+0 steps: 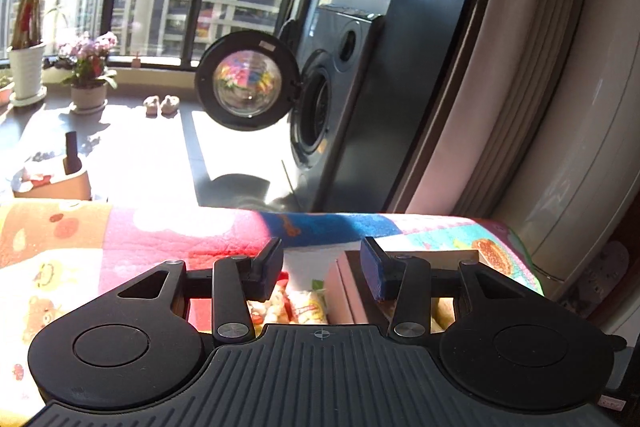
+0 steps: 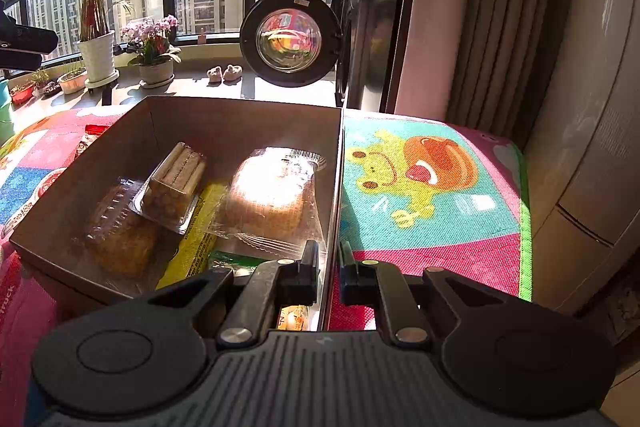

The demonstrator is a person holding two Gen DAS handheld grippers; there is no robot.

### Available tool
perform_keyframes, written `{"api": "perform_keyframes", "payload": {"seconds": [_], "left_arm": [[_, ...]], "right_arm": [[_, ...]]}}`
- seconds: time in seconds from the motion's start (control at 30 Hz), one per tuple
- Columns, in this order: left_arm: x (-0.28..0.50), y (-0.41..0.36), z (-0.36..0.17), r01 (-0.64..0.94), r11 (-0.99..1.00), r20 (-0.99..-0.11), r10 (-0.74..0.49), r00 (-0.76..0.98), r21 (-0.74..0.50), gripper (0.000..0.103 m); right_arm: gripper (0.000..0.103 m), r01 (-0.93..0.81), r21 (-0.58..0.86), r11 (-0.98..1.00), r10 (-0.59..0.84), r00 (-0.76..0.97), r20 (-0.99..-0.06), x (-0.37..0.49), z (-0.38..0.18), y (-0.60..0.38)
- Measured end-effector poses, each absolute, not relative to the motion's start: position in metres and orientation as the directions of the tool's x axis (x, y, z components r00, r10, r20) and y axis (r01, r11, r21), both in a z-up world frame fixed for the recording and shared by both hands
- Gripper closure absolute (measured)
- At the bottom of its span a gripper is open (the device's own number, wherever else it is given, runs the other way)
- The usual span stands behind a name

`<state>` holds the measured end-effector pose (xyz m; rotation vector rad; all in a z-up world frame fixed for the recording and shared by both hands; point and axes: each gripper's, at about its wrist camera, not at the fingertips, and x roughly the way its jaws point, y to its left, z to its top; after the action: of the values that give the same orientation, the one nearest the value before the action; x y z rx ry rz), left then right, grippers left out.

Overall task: Organize objects
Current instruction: 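Carry the corn-stick pack into the box and open the left gripper, then grasp the red-lidded jelly cup by its tab with the left gripper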

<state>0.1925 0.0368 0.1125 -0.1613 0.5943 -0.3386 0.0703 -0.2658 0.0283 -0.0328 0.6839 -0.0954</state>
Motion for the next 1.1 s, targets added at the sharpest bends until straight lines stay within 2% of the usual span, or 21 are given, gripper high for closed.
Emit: {"api": "perform_keyframes", "payload": {"seconds": [0.1,0.2,0.37,0.57,0.7,1.1], "left_arm": [[0.194,0.069,0.104,0.184,0.961,-0.563,-0.272,0.78,-0.208,0.056],[0.191,0.084,0.087,0.174,0.975,-0.627,-0.224,0.746,-0.14,0.056],[0.177,0.077,0.059,0.29,0.953,-0.708,-0.264,0.655,-0.087,0.056],[0.18,0.054,0.039,0.317,0.947,-0.733,-0.247,0.634,-0.046,0.056],[0.187,0.04,0.024,0.31,0.951,-0.755,-0.189,0.627,0.019,0.055],[0.192,0.024,0.022,0.342,0.94,-0.745,-0.218,0.63,0.014,0.047]], "right_arm": [[0.091,0.078,-0.065,0.995,-0.102,0.77,-0.63,0.071,0.029,-0.265],[0.091,0.076,-0.071,0.995,-0.104,0.768,-0.632,0.071,0.029,-0.265],[0.091,0.075,-0.078,0.994,-0.108,0.765,-0.634,0.072,0.029,-0.264],[0.09,0.075,-0.081,0.994,-0.11,0.763,-0.637,0.071,0.029,-0.262],[0.09,0.075,-0.079,0.994,-0.108,0.763,-0.637,0.07,0.03,-0.262],[0.09,0.076,-0.078,0.994,-0.108,0.764,-0.636,0.07,0.03,-0.262]]}}
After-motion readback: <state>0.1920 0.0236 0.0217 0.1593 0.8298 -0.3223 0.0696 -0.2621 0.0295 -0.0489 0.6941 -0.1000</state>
